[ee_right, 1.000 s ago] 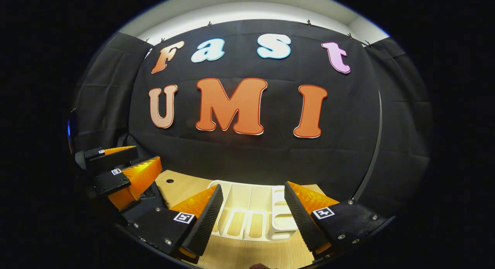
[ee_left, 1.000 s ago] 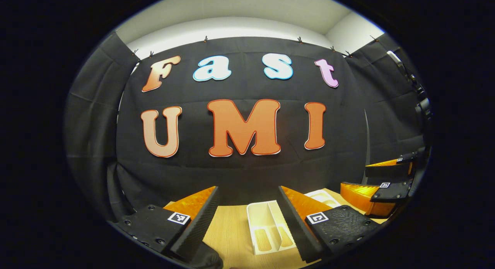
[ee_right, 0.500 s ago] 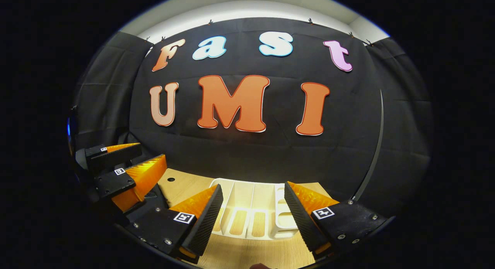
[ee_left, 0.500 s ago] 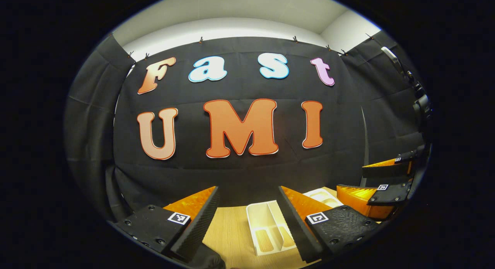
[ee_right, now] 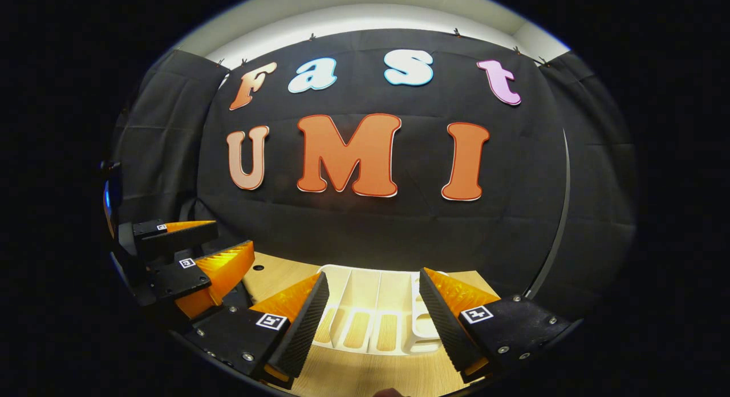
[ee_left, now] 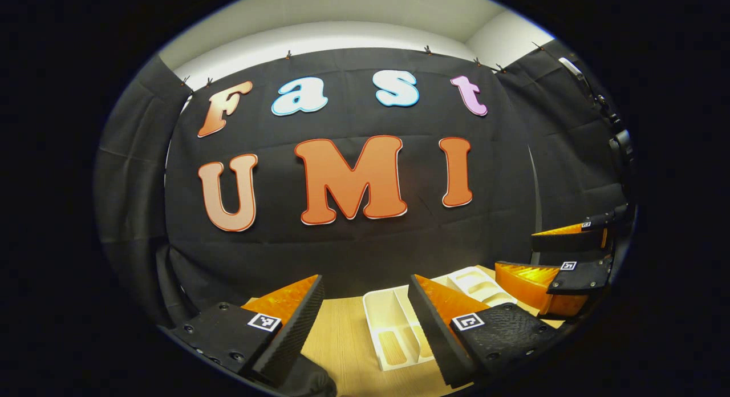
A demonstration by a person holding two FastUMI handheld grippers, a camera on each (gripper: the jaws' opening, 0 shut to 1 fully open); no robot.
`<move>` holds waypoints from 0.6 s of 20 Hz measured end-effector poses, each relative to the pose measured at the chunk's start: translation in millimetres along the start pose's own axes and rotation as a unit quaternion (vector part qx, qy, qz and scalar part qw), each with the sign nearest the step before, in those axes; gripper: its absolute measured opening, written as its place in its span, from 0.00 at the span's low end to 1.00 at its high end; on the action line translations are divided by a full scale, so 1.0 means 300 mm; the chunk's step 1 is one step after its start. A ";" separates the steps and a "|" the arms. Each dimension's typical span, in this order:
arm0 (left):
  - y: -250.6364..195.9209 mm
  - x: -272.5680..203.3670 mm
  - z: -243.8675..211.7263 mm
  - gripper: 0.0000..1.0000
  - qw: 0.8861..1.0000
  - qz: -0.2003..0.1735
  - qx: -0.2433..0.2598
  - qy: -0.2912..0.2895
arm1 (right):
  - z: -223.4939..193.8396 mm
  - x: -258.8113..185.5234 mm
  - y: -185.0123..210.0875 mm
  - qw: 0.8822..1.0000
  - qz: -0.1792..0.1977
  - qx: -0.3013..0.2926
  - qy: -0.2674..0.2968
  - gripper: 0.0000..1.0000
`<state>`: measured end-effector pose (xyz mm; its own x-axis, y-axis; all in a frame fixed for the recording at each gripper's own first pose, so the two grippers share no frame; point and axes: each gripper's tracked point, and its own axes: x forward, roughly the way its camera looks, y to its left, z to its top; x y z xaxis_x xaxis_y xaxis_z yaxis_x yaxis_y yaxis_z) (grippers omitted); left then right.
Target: Open the schoolbag, grab two books from the bookshelf and put them into the schoolbag.
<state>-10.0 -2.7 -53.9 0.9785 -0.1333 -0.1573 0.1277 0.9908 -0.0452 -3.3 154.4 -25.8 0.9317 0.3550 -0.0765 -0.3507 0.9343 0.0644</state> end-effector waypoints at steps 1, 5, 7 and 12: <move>0.004 0.003 0.000 0.93 1.000 0.000 0.006 -0.003 | -0.002 0.005 -0.002 1.000 0.001 0.000 -0.001 0.94; 0.017 0.010 -0.016 0.94 1.000 0.008 0.017 0.008 | -0.003 0.040 -0.009 1.000 0.004 0.005 -0.002 0.94; 0.031 0.033 -0.010 0.93 1.000 0.006 0.014 0.004 | -0.010 0.065 -0.010 1.000 -0.001 -0.007 0.005 0.94; 0.071 0.127 -0.008 0.93 1.000 -0.014 -0.003 -0.014 | 0.043 0.110 -0.008 0.999 -0.032 -0.010 -0.011 0.95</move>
<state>29.8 13.4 -63.3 0.9788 -0.1600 -0.1281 0.1541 0.9865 -0.0553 29.5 163.4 -15.5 0.9542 0.2936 -0.0571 -0.2916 0.9557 0.0406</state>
